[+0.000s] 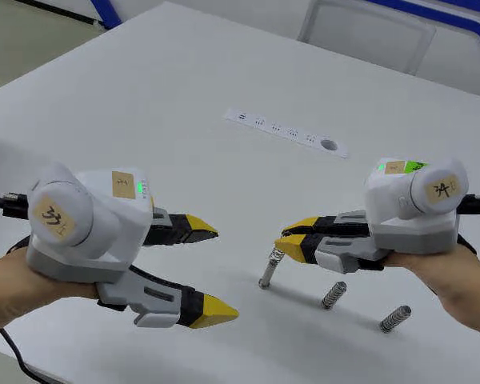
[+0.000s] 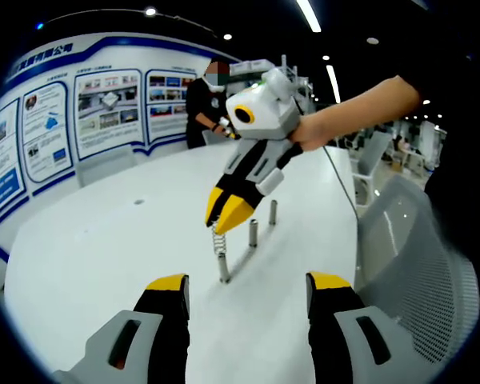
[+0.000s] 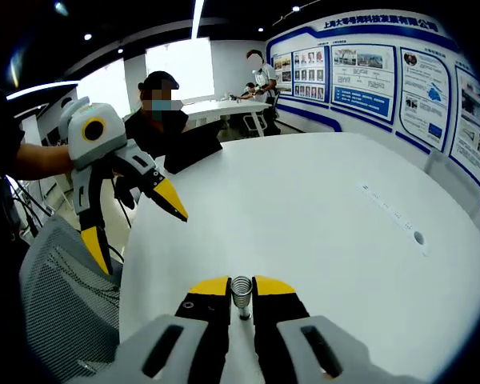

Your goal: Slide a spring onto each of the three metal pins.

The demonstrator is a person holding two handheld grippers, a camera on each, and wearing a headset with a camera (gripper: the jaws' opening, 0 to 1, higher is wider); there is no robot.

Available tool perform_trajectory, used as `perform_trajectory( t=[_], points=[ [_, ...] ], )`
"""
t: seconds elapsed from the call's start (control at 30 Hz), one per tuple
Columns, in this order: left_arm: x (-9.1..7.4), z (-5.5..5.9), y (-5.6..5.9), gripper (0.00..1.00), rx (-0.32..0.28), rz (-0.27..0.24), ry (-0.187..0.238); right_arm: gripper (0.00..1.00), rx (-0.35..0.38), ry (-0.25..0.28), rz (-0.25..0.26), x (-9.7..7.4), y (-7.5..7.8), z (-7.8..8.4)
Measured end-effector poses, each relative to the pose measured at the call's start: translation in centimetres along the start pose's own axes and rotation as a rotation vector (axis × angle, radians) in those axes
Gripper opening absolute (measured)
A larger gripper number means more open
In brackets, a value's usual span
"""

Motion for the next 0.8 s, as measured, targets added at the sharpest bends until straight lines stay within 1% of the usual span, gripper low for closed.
perform_trajectory(
  t=[0.1, 0.17, 0.27, 0.3, 0.4, 0.53, 0.57, 0.7, 0.8],
  points=[
    [0.01, 0.07, -0.09, 0.6, 0.002, 0.0, -0.005, 0.11, 0.004, -0.007, -0.002, 0.19, -0.21, 0.16],
    [-0.01, 0.05, -0.12, 0.6, -0.005, 0.001, 0.0, 0.11, -0.003, -0.013, -0.001, 0.38, -0.28, 0.29],
    [-0.02, -0.05, -0.14, 0.6, -0.015, 0.0, 0.011, 0.11, 0.009, -0.004, 0.001, 0.56, -0.23, 0.08],
    [-0.02, -0.04, -0.13, 0.6, -0.017, -0.001, 0.012, 0.11, 0.003, -0.003, 0.006, 0.61, -0.11, 0.06],
    [-0.01, 0.1, -0.04, 0.58, -0.02, -0.001, 0.006, 0.11, 0.015, -0.002, 0.01, 0.73, 0.04, -0.03],
    [-0.03, 0.35, 0.11, 0.58, -0.023, 0.0, 0.001, 0.11, 0.015, -0.003, 0.01, 0.6, -0.03, -0.01],
    [-0.06, 0.4, 0.11, 0.57, -0.025, -0.001, 0.002, 0.11, 0.005, -0.008, 0.012, 0.53, -0.01, 0.06],
    [-0.08, 0.59, 0.02, 0.56, -0.029, -0.003, -0.002, 0.11, 0.003, -0.016, 0.01, 0.28, -0.09, 0.2],
    [-0.02, 0.52, 0.05, 0.56, -0.031, -0.002, 0.001, 0.11, 0.007, -0.02, 0.016, 0.24, 0.07, 0.23]
  ],
)
Point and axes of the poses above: the centre of the closed fingertips' face, and the gripper's own axes: x roughly forward along the fingers, y roughly to its right, z roughly out of its underside, the point moved 4 cm from there along -x, roughly backward along the fingers, and after that the axes turned 10 degrees about z, right-handed, at the moved point
